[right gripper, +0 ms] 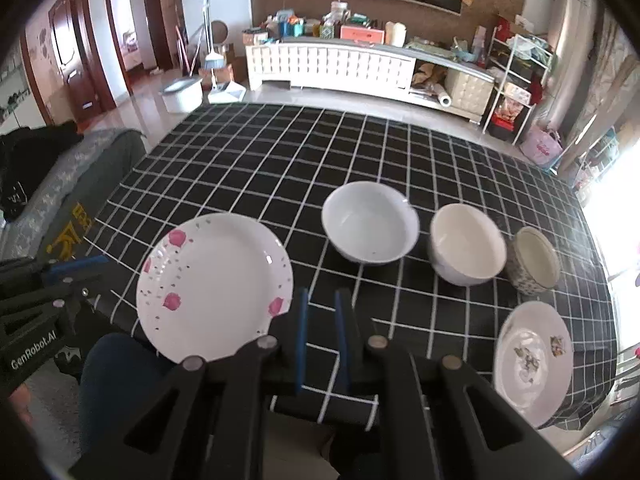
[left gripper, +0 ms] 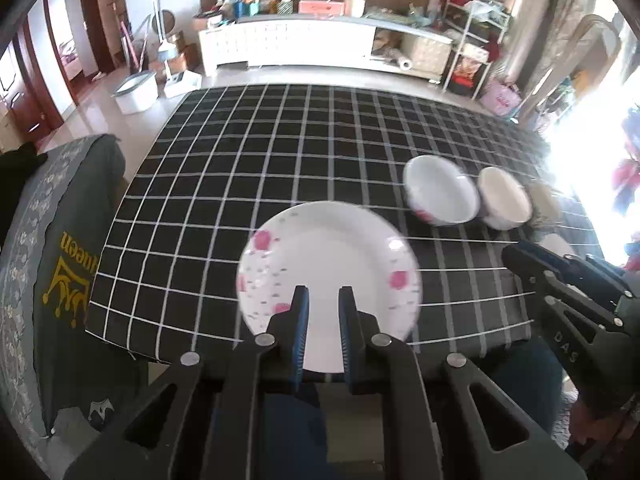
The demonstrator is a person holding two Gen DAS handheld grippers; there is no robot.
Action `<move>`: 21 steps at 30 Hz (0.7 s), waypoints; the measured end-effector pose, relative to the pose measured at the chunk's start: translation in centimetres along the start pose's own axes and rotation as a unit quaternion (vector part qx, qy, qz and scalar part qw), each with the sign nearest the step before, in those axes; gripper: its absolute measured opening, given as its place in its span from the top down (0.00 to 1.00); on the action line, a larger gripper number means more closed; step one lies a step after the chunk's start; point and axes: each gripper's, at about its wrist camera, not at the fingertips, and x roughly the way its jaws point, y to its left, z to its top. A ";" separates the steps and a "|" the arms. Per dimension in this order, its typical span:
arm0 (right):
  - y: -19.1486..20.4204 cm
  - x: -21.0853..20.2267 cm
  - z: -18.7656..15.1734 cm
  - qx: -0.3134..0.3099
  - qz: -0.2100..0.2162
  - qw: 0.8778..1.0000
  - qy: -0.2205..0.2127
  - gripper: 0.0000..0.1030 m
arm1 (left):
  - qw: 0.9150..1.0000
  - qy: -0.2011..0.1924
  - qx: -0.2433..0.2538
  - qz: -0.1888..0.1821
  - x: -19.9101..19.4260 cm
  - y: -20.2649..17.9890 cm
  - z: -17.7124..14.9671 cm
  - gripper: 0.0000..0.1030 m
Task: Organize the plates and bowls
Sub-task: 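Move both grippers to the cartoon-print plate and close on its rim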
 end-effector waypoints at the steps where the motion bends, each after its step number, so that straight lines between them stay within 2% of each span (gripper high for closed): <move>1: -0.5 -0.7 -0.1 0.004 0.001 1.000 -0.006 0.84 | 1.000 -0.005 0.005 -0.001 -0.6 -0.6 0.0 0.89; 11: -5.5 -4.9 -1.5 0.025 0.001 0.999 -0.034 0.83 | 0.997 -0.049 0.053 -0.022 -4.4 -8.3 0.1 0.86; 16: -8.8 -5.9 -2.4 0.043 -0.010 0.998 -0.039 0.81 | 0.996 -0.049 0.070 -0.037 -4.4 -12.0 0.5 0.86; 18: -10.3 -6.2 -2.8 0.056 -0.014 0.998 -0.039 0.73 | 0.995 -0.049 0.076 -0.040 -4.3 -13.4 0.6 0.83; 21: -12.3 -6.5 -3.5 0.073 -0.022 0.996 -0.041 0.67 | 0.994 -0.044 0.088 -0.043 -3.6 -15.4 1.0 0.83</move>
